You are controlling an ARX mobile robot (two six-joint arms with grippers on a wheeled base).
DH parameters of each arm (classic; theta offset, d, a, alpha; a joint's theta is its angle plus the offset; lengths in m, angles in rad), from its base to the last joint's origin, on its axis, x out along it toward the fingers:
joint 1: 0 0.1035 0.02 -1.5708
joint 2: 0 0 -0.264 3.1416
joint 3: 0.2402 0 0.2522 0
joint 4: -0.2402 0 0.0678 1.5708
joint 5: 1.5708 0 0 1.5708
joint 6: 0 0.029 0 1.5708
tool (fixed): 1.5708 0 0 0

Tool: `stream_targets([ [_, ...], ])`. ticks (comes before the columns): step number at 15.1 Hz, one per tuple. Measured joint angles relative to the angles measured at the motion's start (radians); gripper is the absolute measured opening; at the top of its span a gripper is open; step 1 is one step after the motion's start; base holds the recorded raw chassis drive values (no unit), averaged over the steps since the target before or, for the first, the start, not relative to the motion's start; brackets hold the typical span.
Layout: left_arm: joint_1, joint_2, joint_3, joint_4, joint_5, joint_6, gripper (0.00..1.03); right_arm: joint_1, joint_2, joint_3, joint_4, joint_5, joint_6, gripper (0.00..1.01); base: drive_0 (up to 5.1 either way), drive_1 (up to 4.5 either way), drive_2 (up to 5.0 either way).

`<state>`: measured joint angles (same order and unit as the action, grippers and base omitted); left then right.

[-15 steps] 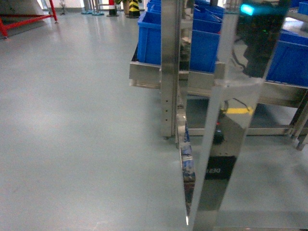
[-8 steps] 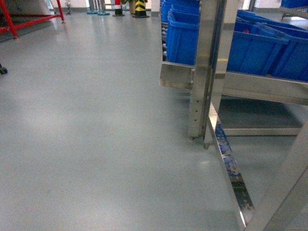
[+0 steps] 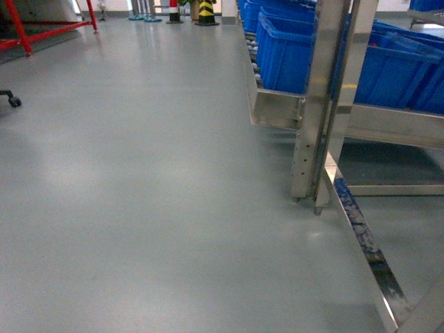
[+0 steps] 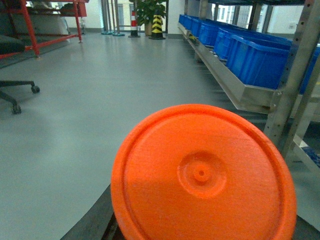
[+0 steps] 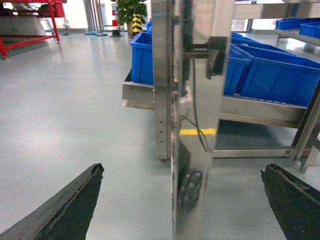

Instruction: Pick capacitor and pack into box

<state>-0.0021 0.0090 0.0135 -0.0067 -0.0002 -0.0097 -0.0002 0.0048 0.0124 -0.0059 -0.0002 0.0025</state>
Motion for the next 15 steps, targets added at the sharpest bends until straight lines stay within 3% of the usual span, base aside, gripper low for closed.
stream_targets([
  [15,0.000,0.000,0.000,0.000,0.000,0.000,0.44,0.000,0.000,0.000,0.003,0.000,0.000,0.98,-4.9,2.49,2.5],
])
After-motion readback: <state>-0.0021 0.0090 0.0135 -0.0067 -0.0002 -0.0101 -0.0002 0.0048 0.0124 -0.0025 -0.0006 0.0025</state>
